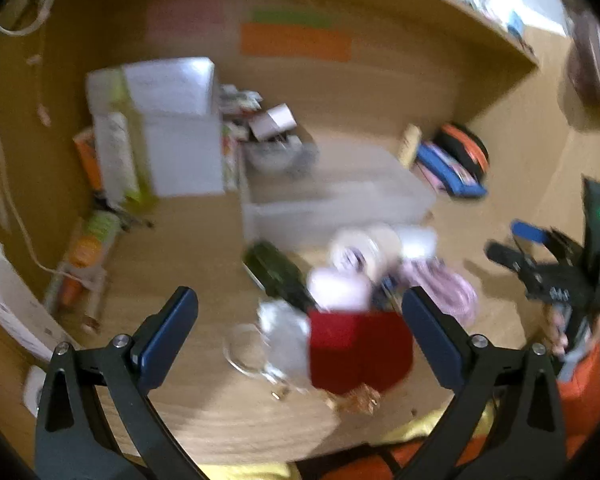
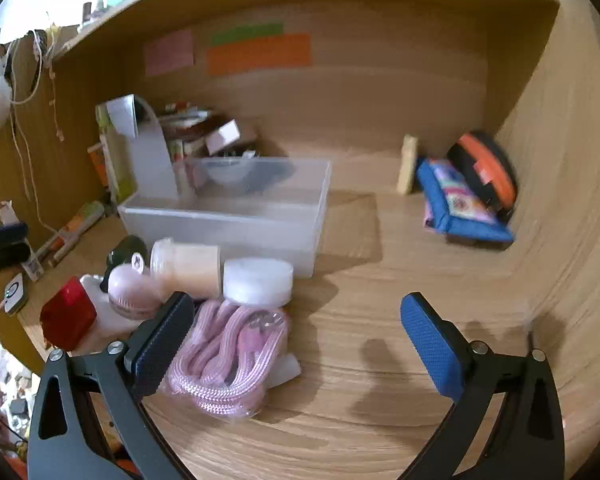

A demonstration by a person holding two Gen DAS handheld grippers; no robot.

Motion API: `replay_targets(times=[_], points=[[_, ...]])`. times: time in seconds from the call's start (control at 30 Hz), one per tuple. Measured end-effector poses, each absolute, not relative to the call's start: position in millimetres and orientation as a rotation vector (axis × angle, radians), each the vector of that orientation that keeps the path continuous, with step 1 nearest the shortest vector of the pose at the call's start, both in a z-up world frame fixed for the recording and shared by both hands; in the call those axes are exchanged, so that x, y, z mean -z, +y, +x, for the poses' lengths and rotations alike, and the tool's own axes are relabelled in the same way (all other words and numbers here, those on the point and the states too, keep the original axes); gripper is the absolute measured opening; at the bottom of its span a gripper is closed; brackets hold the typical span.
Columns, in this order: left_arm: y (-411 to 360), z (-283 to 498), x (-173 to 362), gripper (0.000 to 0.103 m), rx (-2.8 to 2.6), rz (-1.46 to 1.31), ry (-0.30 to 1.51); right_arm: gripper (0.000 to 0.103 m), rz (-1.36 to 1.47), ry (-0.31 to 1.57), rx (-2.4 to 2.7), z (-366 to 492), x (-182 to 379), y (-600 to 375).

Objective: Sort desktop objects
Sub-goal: 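Grasp the red gift box with the left gripper while the right grasps the white round container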

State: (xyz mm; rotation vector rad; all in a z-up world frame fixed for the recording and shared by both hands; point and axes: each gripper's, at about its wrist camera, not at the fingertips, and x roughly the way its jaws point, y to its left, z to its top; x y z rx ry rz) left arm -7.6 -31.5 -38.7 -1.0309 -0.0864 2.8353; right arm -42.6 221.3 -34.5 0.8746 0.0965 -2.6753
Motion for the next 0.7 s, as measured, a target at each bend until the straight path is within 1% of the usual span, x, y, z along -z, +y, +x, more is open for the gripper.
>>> replay_targets(times=[0.2,0.43,0.5,0.57,0.63,0.67,0.7], points=[[1,-6,67,0.103,-2.771,-1.093,0.045,0.103,0.946,0.125,2.599,-52,51,207],[-4,-27,86,0.103,-2.725,-1.142,-0.014,0.103,1.044,0.138,2.533,-72,63,189],[-8,-28,87,0.093,-2.697,-1.13,-0.051,0.103,1.064,0.154,2.527,-79,66,186],[-9,-27,89,0.077,-2.68,-1.119,-0.045,0.103,1.097,0.173,2.516,-89,69,183],[-8,-23,90,0.073,-2.679,-1.101,-0.026,0.103,1.121,0.181,2.512,-99,71,181],[-7,-22,89,0.067,-2.679,-1.087,-0.019,0.102,1.133,0.175,2.513,-103,72,182],[-7,-21,89,0.064,-2.678,-1.074,-0.01,0.102,1.149,0.166,2.507,-108,73,182]])
